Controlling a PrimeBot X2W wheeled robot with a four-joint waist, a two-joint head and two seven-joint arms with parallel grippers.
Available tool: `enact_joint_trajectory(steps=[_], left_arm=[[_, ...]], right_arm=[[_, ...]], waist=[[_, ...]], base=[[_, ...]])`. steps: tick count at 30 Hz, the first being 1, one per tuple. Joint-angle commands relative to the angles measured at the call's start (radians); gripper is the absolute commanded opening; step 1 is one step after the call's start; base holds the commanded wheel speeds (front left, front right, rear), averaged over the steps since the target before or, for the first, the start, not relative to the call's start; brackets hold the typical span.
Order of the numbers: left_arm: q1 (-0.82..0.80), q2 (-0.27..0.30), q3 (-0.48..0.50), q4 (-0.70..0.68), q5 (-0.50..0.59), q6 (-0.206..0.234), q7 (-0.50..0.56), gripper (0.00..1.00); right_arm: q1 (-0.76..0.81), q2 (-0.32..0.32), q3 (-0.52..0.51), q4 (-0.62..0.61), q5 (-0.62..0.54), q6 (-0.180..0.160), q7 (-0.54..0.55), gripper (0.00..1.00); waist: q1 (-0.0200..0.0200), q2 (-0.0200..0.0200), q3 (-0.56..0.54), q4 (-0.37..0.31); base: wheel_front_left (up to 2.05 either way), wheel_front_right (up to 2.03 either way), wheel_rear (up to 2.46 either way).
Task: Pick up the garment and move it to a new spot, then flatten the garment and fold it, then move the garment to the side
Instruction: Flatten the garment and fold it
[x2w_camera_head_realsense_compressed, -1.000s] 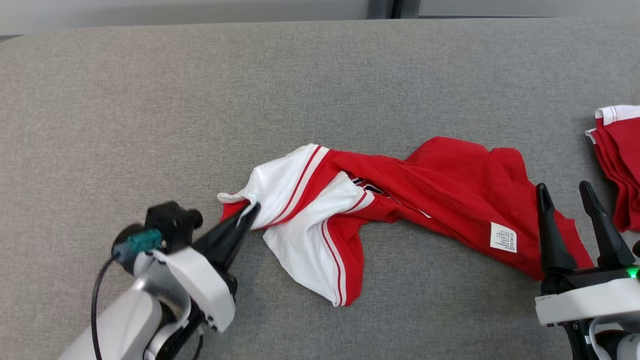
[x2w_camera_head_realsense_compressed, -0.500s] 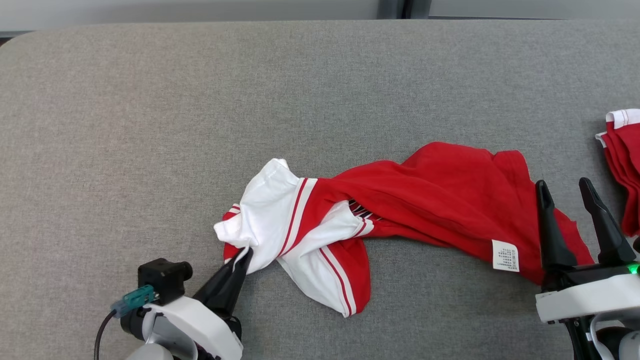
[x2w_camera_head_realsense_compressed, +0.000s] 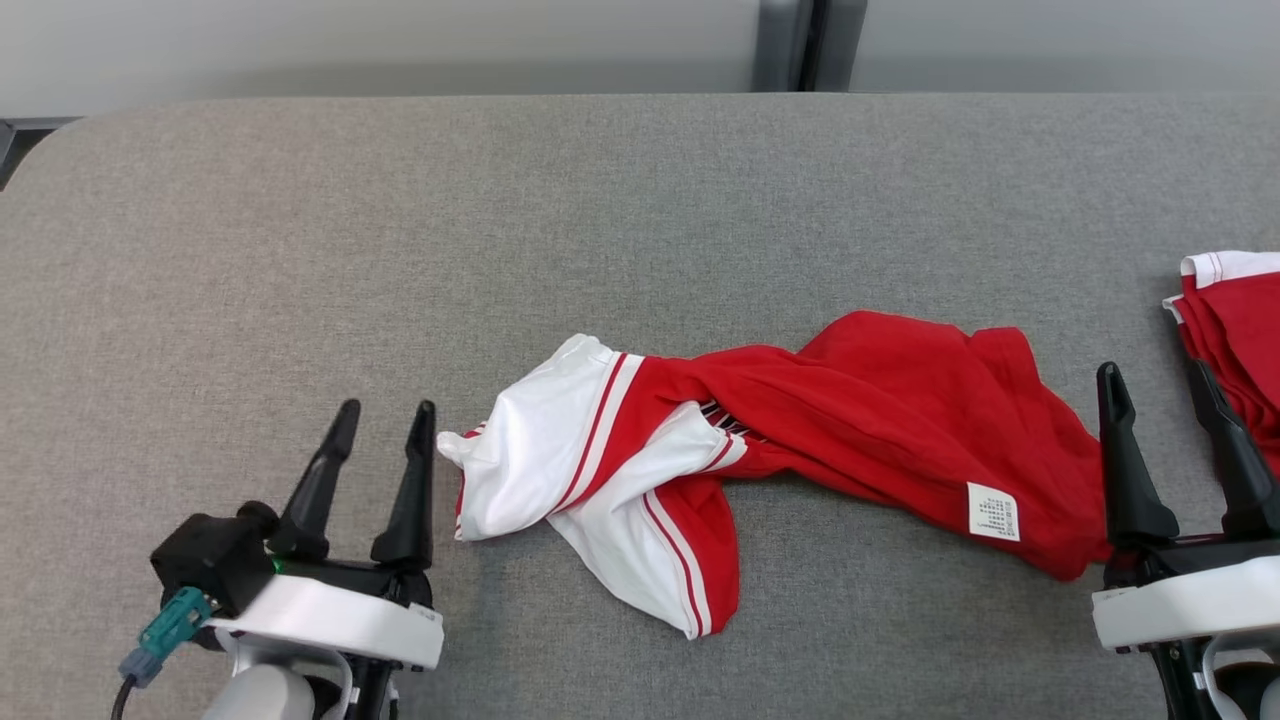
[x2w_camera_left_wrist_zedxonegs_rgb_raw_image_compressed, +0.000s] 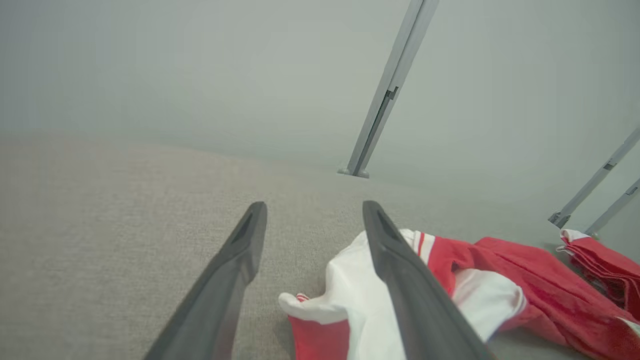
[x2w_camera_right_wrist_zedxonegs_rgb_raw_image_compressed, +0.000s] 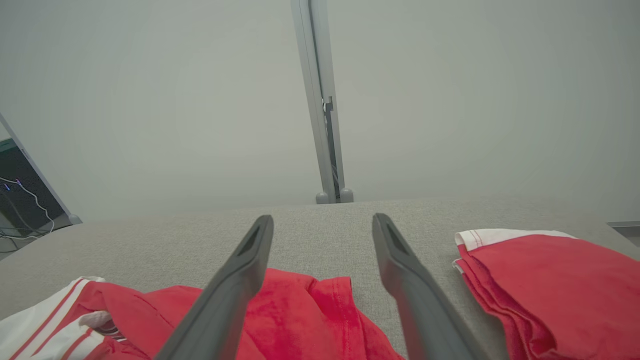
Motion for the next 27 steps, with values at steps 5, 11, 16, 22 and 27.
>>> enact_joint_trajectory(steps=[5,11,16,22,27], left_arm=[[0.017,-0.016,0.102,-0.049,0.121,0.019,-0.004,1.0],[0.041,0.011,0.162,-0.072,0.172,0.025,-0.004,1.0],[0.083,0.033,0.176,-0.076,0.173,0.026,-0.004,1.0],[0.106,0.03,0.171,-0.087,0.166,0.031,-0.002,1.0],[0.102,0.029,0.166,-0.09,0.162,0.032,0.001,1.0]], right_arm=[[0.019,-0.005,-0.008,-0.005,-0.024,0.0,0.016,1.0],[0.045,-0.005,0.005,0.007,-0.055,0.0,0.032,1.0],[0.06,-0.005,0.019,-0.001,-0.058,0.0,0.039,1.0],[0.063,-0.005,0.013,-0.008,-0.05,0.0,0.04,1.0],[0.058,-0.005,0.014,-0.011,-0.053,0.0,0.041,1.0]], waist=[[0.0,-0.0001,-0.035,-0.003],[0.0,-0.0001,-0.064,-0.015],[0.0,-0.0001,-0.067,-0.023],[0.0,-0.0001,-0.061,-0.021],[0.0,-0.0001,-0.059,-0.018]], base=[[0.0,0.0,0.0],[0.0,0.0,0.0],[0.0,0.0,0.0],[0.0,0.0,0.0],[0.0,0.0,0.0]])
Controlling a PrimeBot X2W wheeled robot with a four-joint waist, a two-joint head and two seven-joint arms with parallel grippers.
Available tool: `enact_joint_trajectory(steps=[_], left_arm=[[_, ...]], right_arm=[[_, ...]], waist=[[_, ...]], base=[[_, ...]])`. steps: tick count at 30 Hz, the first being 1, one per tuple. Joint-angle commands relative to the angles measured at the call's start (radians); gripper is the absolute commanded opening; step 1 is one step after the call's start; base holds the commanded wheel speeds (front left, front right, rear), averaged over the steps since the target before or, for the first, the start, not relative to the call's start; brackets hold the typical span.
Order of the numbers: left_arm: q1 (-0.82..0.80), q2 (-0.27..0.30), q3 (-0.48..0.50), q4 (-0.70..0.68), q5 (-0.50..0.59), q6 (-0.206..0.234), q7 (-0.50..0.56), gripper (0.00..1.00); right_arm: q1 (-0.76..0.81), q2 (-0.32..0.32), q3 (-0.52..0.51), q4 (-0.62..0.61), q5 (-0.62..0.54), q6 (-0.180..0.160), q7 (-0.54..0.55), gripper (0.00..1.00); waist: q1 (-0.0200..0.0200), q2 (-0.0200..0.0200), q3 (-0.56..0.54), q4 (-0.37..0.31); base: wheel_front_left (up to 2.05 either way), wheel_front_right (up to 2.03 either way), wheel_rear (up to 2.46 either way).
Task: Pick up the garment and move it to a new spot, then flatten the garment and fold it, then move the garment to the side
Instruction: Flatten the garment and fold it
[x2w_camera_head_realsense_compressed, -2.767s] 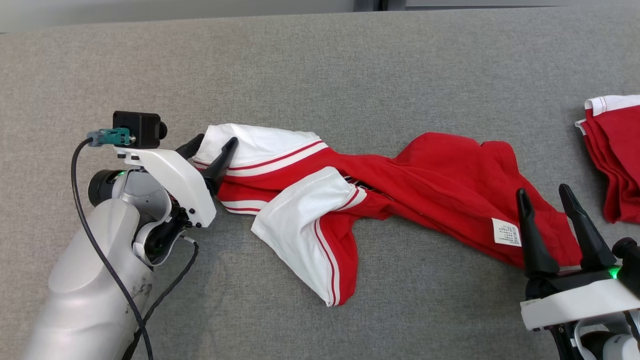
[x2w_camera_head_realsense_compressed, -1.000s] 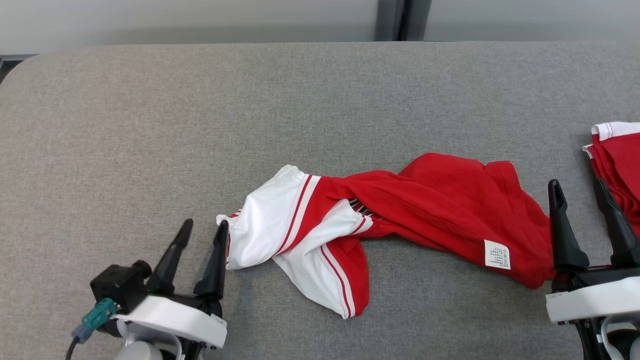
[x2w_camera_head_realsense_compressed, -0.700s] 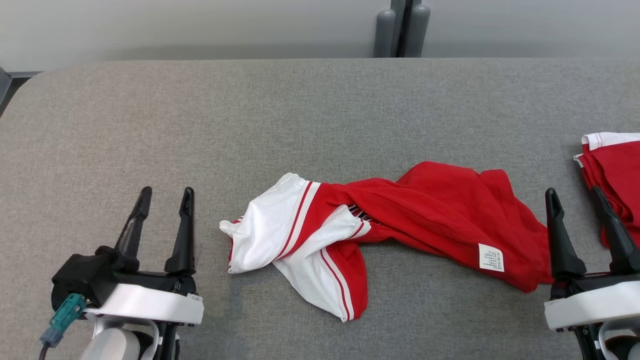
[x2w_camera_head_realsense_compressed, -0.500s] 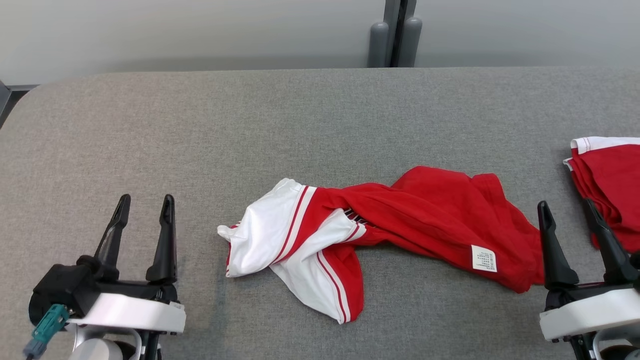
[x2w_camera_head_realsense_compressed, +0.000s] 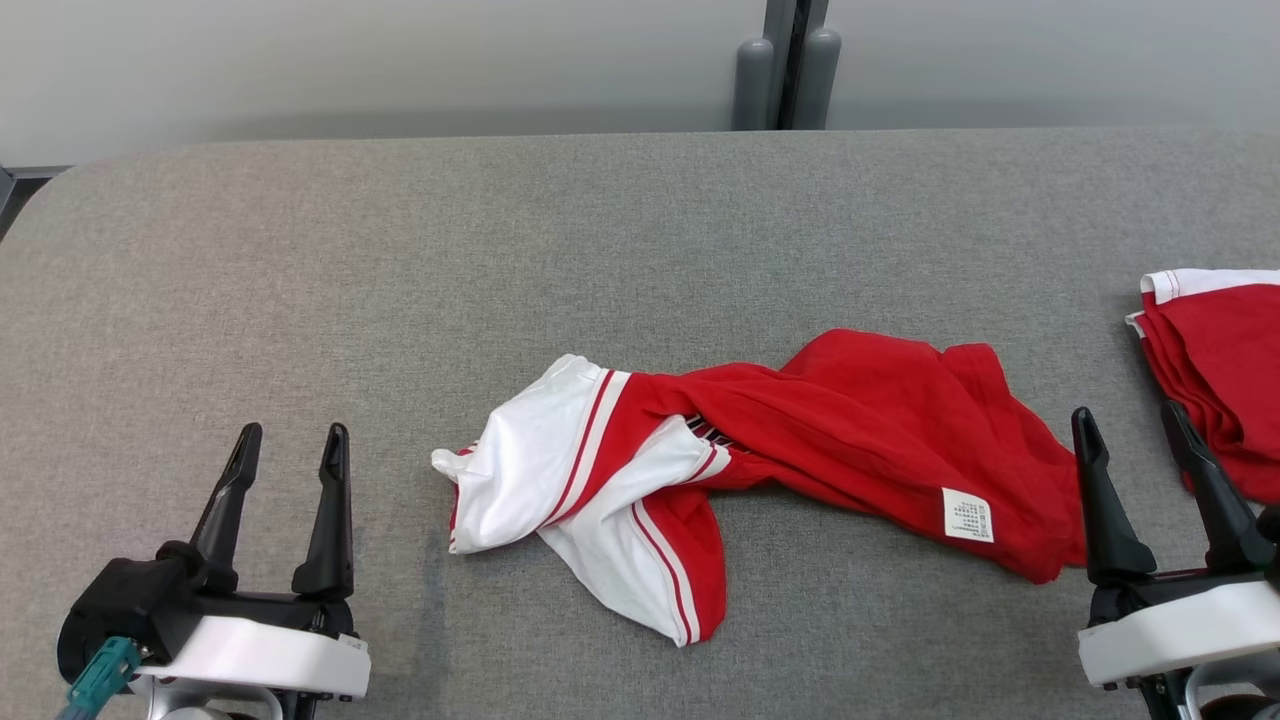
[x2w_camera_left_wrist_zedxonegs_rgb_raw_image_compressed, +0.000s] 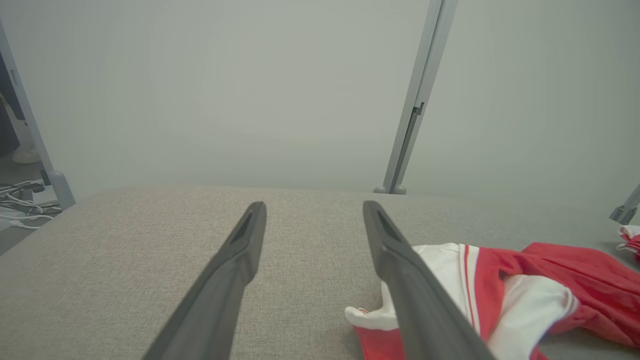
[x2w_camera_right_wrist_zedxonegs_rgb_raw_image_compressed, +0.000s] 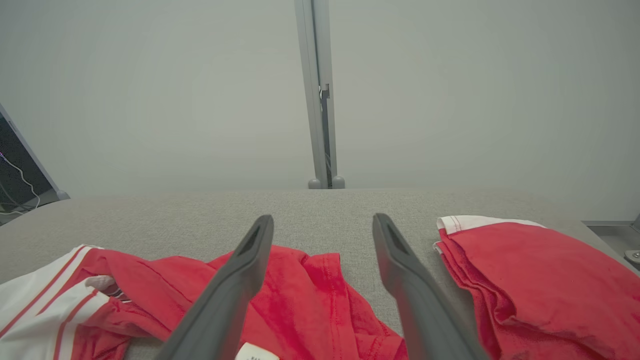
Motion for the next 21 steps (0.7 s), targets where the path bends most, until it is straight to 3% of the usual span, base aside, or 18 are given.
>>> enact_joint_trajectory(steps=[1,12,21], left_arm=[[-0.002,0.001,0.002,-0.002,-0.004,0.006,0.0,1.0],[-0.07,-0.004,-0.018,0.0,-0.035,-0.021,0.054,1.0],[-0.198,0.0,-0.099,0.149,-0.105,-0.106,0.261,1.0]], right_arm=[[-0.001,-0.005,0.0,-0.007,0.002,0.0,0.0,1.0],[-0.012,-0.005,0.006,0.0,0.011,0.0,-0.01,1.0],[-0.023,-0.005,0.025,0.029,0.023,0.0,-0.025,1.0]], waist=[[0.0,0.0,0.0,0.0],[0.0,0.0,0.007,-0.003],[0.0,0.0,0.041,-0.024]], base=[[0.0,0.0,0.0],[0.0,0.0,0.0],[0.0,0.0,0.0]])
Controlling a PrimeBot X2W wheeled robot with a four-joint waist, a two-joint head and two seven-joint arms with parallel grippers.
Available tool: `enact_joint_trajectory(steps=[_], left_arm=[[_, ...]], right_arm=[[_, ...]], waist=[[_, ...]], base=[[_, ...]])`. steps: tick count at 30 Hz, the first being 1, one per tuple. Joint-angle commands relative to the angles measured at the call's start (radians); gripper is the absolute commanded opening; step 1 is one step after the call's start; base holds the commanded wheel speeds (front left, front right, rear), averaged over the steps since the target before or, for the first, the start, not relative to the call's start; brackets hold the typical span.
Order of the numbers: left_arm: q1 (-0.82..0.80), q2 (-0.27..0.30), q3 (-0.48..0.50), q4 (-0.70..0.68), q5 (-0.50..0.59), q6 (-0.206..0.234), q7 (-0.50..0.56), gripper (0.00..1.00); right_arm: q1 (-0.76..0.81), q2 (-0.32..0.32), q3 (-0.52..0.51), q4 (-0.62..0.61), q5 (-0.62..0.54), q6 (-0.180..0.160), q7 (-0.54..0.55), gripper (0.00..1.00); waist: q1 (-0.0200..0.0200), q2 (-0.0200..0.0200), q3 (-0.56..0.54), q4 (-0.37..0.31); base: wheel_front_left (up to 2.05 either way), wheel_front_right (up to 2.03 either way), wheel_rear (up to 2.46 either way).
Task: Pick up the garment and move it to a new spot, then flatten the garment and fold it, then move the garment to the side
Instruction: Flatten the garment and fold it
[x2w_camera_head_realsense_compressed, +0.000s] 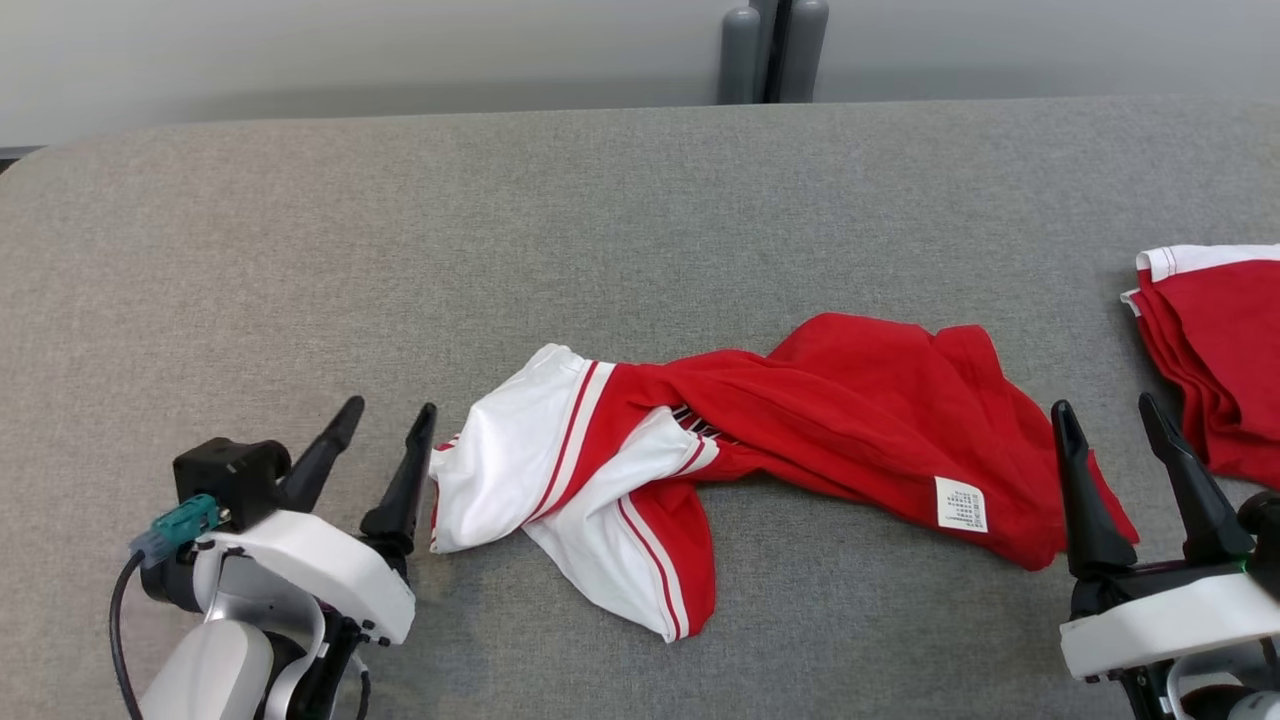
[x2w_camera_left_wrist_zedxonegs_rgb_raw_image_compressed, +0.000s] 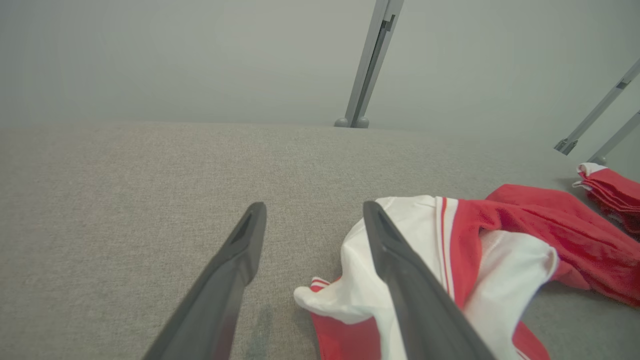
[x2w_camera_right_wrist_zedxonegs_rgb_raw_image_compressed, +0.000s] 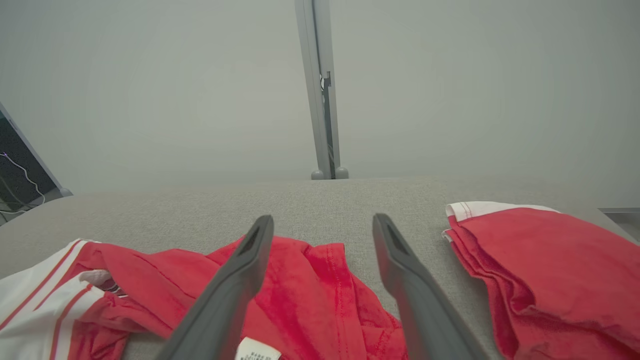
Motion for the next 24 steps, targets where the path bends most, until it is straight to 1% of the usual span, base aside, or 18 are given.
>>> enact_joint_trajectory(steps=[1,3,8,16,21,22,23,24], left_arm=[[-0.021,-0.003,-0.01,0.038,-0.024,-0.019,0.034,1.0],[-0.023,-0.005,-0.018,0.073,-0.043,-0.03,0.062,1.0],[-0.007,-0.011,-0.025,0.109,-0.073,-0.044,0.092,1.0],[0.035,-0.024,-0.017,0.137,-0.123,-0.032,0.124,1.0],[0.046,-0.037,-0.011,0.154,-0.156,-0.046,0.129,1.0],[0.045,-0.036,-0.011,0.157,-0.158,-0.05,0.126,0.93],[0.042,-0.035,-0.012,0.158,-0.158,-0.051,0.122,0.77],[0.037,-0.035,-0.014,0.157,-0.155,-0.058,0.115,0.53]], right_arm=[[-0.006,-0.005,0.002,0.012,0.007,0.0,-0.008,1.0],[-0.007,-0.005,0.005,0.016,0.007,0.0,-0.012,1.0],[-0.002,-0.005,0.002,0.027,0.01,0.0,-0.019,1.0],[0.002,-0.005,0.003,0.038,0.02,0.0,-0.025,1.0],[-0.007,-0.005,0.007,0.041,0.023,0.0,-0.029,1.0],[-0.008,-0.005,0.006,0.042,0.025,0.0,-0.03,1.0],[-0.009,-0.005,0.006,0.043,0.026,0.0,-0.03,1.0],[-0.009,-0.005,0.006,0.043,0.029,0.0,-0.031,1.0]], waist=[[0.0,0.0,0.008,-0.012],[0.0,0.0,0.011,-0.018],[0.0,0.0,0.016,-0.026],[0.0,0.0,0.022,-0.032],[0.0,0.0,0.027,-0.035],[0.0,0.0,0.028,-0.035],[0.0,0.0,0.028,-0.036],[0.0,0.0,0.029,-0.036]], base=[[0.0,0.0,0.0],[0.0,0.0,0.0],[0.0,0.0,0.0],[0.0,0.0,0.0],[0.0,0.0,0.0],[0.0,0.0,0.0],[0.0,0.0,0.0],[0.0,0.0,0.0]])
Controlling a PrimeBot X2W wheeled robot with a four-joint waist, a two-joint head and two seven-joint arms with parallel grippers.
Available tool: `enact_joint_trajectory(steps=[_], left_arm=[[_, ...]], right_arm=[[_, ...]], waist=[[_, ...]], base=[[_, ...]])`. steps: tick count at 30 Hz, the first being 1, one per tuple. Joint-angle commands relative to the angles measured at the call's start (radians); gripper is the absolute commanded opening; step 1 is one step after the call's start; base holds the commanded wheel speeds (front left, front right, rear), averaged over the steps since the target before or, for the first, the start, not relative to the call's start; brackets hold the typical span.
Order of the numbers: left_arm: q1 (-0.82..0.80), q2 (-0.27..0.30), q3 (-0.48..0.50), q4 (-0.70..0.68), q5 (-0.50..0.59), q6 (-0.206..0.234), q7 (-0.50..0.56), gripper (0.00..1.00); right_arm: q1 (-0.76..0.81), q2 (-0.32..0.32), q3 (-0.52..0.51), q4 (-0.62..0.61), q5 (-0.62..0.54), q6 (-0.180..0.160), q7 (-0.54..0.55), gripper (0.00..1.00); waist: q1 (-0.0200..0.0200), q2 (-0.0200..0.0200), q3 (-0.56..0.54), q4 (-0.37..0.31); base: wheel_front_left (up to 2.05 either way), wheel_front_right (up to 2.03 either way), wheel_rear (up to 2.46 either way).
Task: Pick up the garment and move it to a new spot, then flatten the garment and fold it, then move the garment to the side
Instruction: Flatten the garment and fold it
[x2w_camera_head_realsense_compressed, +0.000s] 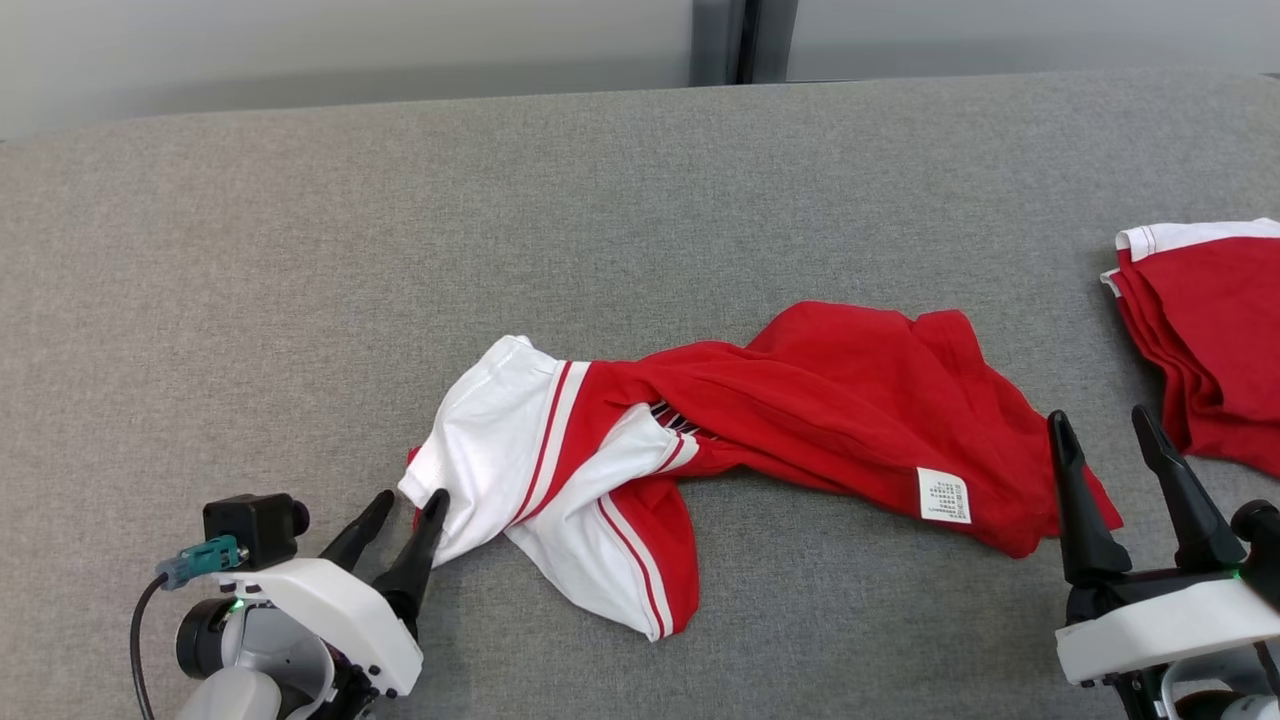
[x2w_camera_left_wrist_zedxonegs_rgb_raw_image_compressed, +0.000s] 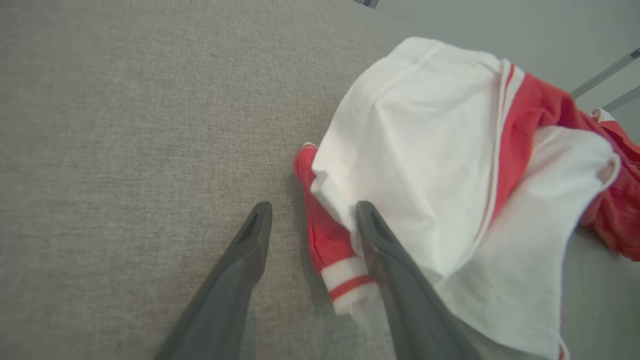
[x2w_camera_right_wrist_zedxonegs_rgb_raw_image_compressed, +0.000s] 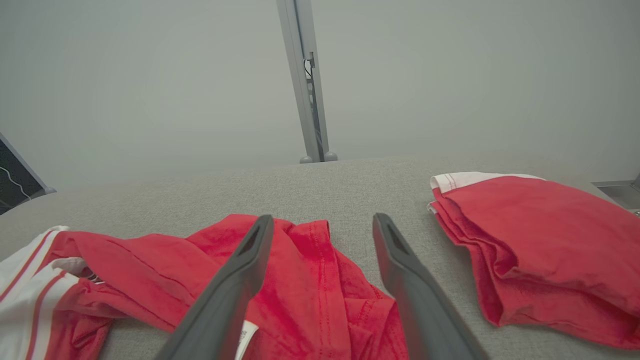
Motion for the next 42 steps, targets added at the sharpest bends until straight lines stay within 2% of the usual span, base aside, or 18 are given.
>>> enact_joint_trajectory(steps=[1,4,5,18,24,33,34,35,36,42], left_arm=[[-0.008,0.004,-0.001,-0.001,0.007,-0.007,-0.014,0.44],[-0.024,0.012,-0.008,-0.003,0.032,-0.007,-0.036,0.02],[-0.025,0.012,-0.01,-0.001,0.036,-0.006,-0.04,0.0],[-0.034,0.04,-0.007,-0.069,0.103,0.028,-0.119,0.0],[-0.025,0.051,-0.002,-0.112,0.104,0.041,-0.119,0.0],[-0.022,0.058,-0.005,-0.133,0.104,0.047,-0.117,0.0],[-0.023,0.059,-0.005,-0.134,0.105,0.048,-0.12,0.0],[-0.023,0.06,-0.003,-0.139,0.107,0.048,-0.129,0.0],[-0.023,0.061,-0.002,-0.142,0.109,0.048,-0.137,0.0],[-0.052,0.072,0.028,-0.188,0.137,0.072,-0.205,0.0]], right_arm=[[-0.007,-0.005,0.0,-0.001,0.007,0.0,-0.006,1.0],[-0.008,-0.005,-0.002,0.002,0.014,0.0,-0.008,1.0],[-0.007,-0.005,-0.003,0.003,0.015,0.0,-0.008,1.0],[0.058,-0.005,-0.001,0.013,0.029,0.0,0.027,1.0],[0.1,-0.005,0.05,0.066,0.081,0.0,0.023,1.0],[0.061,-0.005,0.07,0.146,0.104,0.0,-0.003,1.0],[0.054,-0.005,0.074,0.152,0.106,0.0,-0.005,0.49],[0.042,-0.005,0.079,0.157,0.121,0.0,-0.014,0.09],[0.035,-0.005,0.085,0.154,0.126,0.0,-0.019,0.0],[-0.02,-0.006,0.086,0.105,0.102,0.0,-0.046,0.0]], waist=[[0.0,-0.0001,0.001,-0.001],[0.0,-0.0001,0.001,-0.001],[0.0,-0.0001,0.001,-0.002],[0.0,-0.0001,0.009,-0.001],[0.0,-0.0001,0.025,-0.003],[0.0,-0.0001,0.036,-0.006],[0.0,-0.0001,0.036,-0.005],[0.0,-0.0001,0.036,-0.005],[0.0,-0.0001,0.036,-0.005],[0.0,-0.0001,0.032,-0.009]], base=[[0.0,0.0,0.0],[0.0,0.0,0.0],[0.0,0.0,0.0],[0.0,0.0,0.0],[0.0,0.0,0.0],[0.0,0.0,0.0],[0.0,0.0,0.0],[0.0,0.0,0.0],[0.0,0.0,0.0],[0.0,0.0,0.0]])
